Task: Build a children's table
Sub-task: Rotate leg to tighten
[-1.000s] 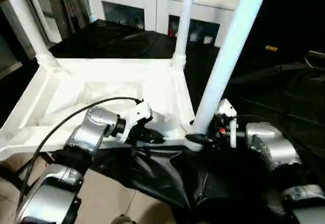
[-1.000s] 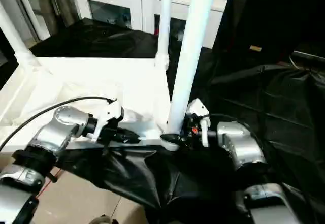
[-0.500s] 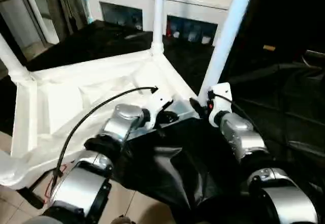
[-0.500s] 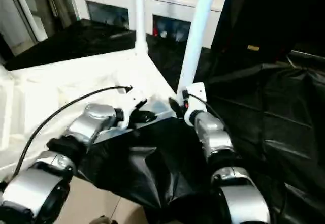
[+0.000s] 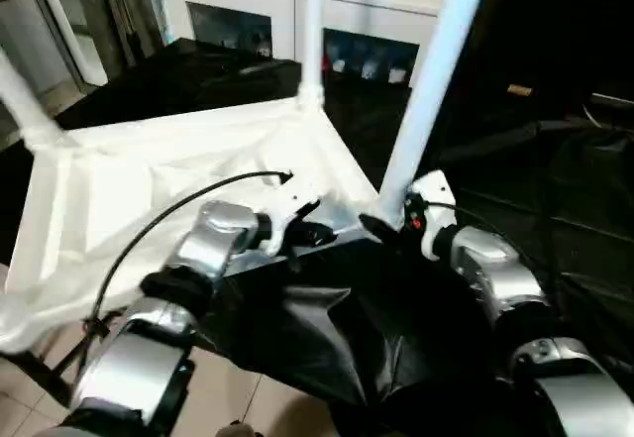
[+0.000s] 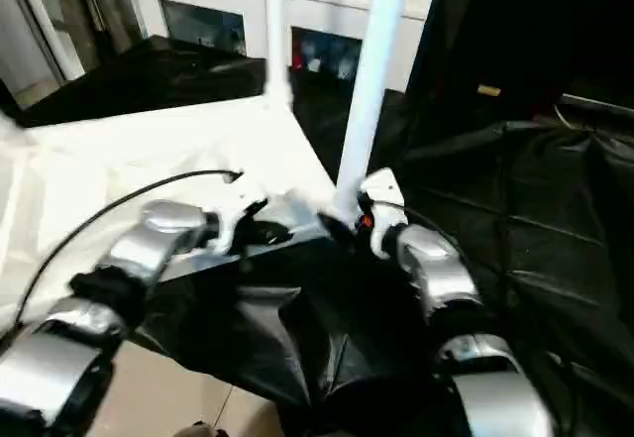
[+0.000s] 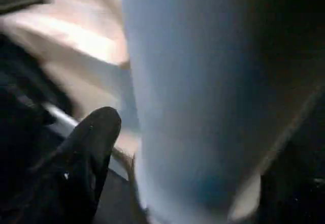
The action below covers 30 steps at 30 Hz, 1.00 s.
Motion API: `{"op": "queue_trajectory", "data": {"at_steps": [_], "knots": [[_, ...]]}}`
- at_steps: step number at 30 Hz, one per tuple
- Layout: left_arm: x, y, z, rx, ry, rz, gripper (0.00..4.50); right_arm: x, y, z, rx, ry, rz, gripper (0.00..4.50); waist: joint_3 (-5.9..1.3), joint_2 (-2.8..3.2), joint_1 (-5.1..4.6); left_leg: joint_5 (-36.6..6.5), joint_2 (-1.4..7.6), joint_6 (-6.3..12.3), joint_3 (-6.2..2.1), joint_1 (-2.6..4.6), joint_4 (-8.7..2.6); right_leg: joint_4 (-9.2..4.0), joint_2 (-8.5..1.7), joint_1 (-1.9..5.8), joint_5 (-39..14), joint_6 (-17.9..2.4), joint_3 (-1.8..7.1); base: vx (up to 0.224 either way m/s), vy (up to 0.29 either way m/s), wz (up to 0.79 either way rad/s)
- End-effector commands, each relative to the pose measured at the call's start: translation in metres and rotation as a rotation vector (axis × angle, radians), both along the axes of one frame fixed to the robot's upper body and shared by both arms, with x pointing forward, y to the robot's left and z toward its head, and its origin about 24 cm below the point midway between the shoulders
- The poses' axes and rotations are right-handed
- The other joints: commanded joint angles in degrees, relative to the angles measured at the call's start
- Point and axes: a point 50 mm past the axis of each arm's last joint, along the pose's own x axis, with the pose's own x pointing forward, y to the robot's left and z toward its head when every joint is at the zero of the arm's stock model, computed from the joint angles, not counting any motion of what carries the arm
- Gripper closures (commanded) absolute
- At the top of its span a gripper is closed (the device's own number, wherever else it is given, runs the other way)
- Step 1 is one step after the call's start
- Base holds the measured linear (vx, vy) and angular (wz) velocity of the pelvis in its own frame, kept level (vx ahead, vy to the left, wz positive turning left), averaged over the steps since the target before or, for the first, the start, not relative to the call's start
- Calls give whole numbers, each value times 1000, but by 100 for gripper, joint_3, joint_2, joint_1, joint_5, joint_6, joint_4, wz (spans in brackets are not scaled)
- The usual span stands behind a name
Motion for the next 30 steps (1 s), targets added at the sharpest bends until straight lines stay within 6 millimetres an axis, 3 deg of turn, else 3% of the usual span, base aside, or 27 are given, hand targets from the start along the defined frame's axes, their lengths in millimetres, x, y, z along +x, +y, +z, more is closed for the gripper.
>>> {"op": "queue_trajectory", "data": {"at_steps": [1, 4, 9, 10, 21, 26, 30], "knots": [[-5, -14, 12, -81, -33, -133, 450, -9, 15, 6, 48, 14, 201, 61, -339, -49, 14, -1048, 171, 509, -14, 61, -300, -368, -379, 325, -519, -1408, 229, 0, 0, 0], [-8, -6, 12, -69, -19, -157, 450, -17, 12, 6, 44, 40, 294, 61, -326, -47, 41, -1189, 182, 405, -18, 77, -320, -399, -383, 302, -861, -1336, 238, 0, 0, 0], [-13, 5, 11, -54, 2, -186, 450, -26, 9, 6, 37, 83, 391, 61, -331, -63, 70, -1139, 185, 380, -19, 75, -322, -392, -388, 296, -889, -1286, 245, 0, 0, 0], [-14, 6, 11, -52, 5, -189, 450, -27, 9, 6, 39, 89, 398, 86, -330, -57, 79, -1139, 187, 375, -19, 76, -323, -392, -386, 288, -900, -1281, 244, 0, 0, 0], [-20, 6, 11, -64, 28, -215, 450, -36, 12, 4, 65, 141, 441, 169, -330, -62, 108, -1106, 180, 291, -18, 85, -326, -394, -388, 278, -951, -1230, 247, 0, 0, 0], [-9, -3, 11, -63, -17, -103, 450, -32, 18, -5, 57, 134, 317, 186, -322, -63, 94, -1190, 169, 207, -24, 94, -337, -419, -393, 262, -1125, -1181, 249, 0, 0, 0], [0, -13, 12, -59, -45, -7, 450, -17, 21, -16, -3, 115, 66, 188, -321, -73, 61, -1338, 155, 78, -42, 111, -356, -458, -405, 267, -1481, -1055, 253, 0, 0, 0]]}}
